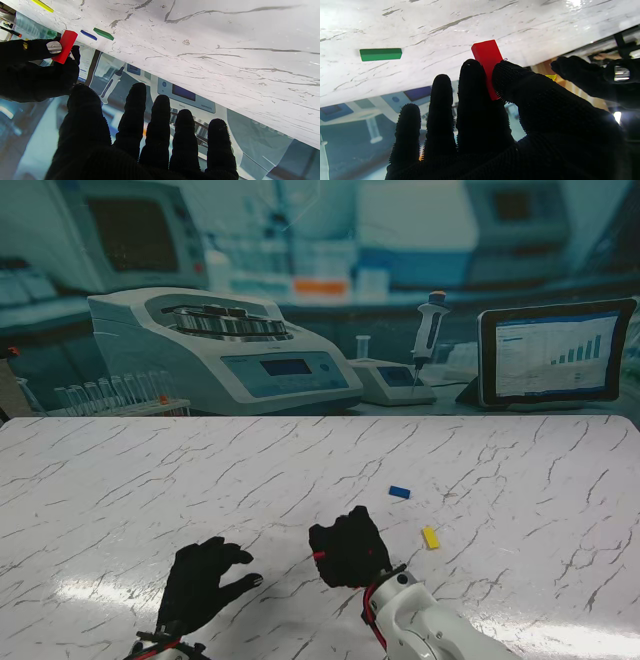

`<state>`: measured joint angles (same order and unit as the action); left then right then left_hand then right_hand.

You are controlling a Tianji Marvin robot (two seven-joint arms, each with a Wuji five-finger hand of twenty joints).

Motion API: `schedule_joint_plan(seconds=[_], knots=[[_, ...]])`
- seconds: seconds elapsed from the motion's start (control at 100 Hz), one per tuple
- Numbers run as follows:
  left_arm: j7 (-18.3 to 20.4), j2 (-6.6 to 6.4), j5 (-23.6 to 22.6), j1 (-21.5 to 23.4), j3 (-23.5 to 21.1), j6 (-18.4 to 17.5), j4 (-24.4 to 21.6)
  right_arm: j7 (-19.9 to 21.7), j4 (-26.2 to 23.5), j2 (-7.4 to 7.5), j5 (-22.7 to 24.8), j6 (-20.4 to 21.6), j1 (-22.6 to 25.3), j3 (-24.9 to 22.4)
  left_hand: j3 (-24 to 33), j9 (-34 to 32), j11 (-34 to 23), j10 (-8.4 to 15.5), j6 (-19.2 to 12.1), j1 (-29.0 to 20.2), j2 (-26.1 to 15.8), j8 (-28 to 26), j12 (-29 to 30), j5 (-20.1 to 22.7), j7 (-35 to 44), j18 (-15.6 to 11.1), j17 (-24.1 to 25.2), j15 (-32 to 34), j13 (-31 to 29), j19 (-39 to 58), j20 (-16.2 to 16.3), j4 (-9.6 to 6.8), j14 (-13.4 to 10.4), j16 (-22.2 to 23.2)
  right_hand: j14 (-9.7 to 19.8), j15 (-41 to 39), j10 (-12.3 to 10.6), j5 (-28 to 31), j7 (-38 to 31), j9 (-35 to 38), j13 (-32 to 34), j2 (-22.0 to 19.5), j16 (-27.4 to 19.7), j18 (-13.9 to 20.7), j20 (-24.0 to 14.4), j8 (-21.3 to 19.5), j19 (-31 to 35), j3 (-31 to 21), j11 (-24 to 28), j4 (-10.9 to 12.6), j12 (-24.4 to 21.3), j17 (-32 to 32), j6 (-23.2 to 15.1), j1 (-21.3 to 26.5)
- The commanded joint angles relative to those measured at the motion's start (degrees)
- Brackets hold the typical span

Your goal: Arrange dominoes in a row

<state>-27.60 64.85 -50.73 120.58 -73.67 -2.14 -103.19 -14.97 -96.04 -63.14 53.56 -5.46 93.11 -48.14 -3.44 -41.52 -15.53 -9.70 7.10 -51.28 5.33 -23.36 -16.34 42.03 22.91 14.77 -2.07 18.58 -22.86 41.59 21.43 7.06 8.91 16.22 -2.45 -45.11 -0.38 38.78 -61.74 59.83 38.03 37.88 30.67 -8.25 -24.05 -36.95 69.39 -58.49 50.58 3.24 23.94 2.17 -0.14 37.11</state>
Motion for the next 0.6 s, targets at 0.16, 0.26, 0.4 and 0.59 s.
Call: schedule_joint_plan(seconds=[0.16,0.26,0.4,0.59], knots=[[0.45,0.0,-0.61,0.92,-0.36,-1.55,-0.42,0.39,-1.85,0.24,-0.03,2.28,3.37,-0.19,-0.31,-1.55,-0.58,1.26,-1.1,1.34,-0.52,-0.87,-0.72,1.03,0.67,0.87,0.12,0.53,-0.28,1.48,0.64,-1.14,0.12,0.9,0.5,-1.9,0.61,-0.78,-3.02,2.25,2.14,-1.74,0.15,0.42,-0.42,1.22,2.81,0.5,-0.71,1.6,-2.03,0.48,1.95,0.85],[0.32,-0.04,-0.97,1.14,-0.49,-1.67,-0.55,-0.31,-1.72,0.25,-0.1,3.09,4.19,0.01,-0.3,-1.7,-0.63,1.5,-1.27,1.55,-0.38,-0.96,-0.74,1.14,0.96,0.92,0.1,0.49,-0.31,1.48,0.64,-1.17,0.1,0.89,0.34,-1.89,0.84,-0.82,-2.82,2.09,1.94,-2.09,0.09,0.36,-0.49,1.45,2.81,1.13,-0.84,0.95,-2.48,0.31,2.12,1.35],[0.18,-0.08,-1.34,1.42,-0.64,-1.64,-0.74,-0.37,-1.96,0.39,-0.23,3.95,5.45,-0.2,-0.22,-1.89,-0.69,1.46,-1.36,1.65,-0.32,-1.04,-0.78,1.25,1.29,1.03,0.07,0.43,-0.35,1.47,0.64,-1.2,0.06,0.88,-0.05,-1.79,1.04,-1.4,-2.15,1.21,1.32,-3.11,0.02,0.71,-0.72,1.68,3.12,2.39,-1.19,0.08,-2.74,0.29,1.72,2.1],[-0.15,-0.08,-1.65,1.62,-0.75,-1.6,-0.79,-0.91,-1.07,0.4,-0.86,5.04,6.43,-0.18,-0.15,-1.83,-0.65,1.46,-1.33,1.69,-0.34,-1.01,-0.78,1.13,1.43,1.04,0.13,0.39,-0.35,1.4,0.61,-1.22,0.1,0.88,-0.61,-1.79,1.06,-2.15,-1.63,0.0,0.79,-4.21,0.09,0.47,-0.94,1.12,3.34,3.71,-1.18,0.06,-2.03,-0.15,1.03,2.83]])
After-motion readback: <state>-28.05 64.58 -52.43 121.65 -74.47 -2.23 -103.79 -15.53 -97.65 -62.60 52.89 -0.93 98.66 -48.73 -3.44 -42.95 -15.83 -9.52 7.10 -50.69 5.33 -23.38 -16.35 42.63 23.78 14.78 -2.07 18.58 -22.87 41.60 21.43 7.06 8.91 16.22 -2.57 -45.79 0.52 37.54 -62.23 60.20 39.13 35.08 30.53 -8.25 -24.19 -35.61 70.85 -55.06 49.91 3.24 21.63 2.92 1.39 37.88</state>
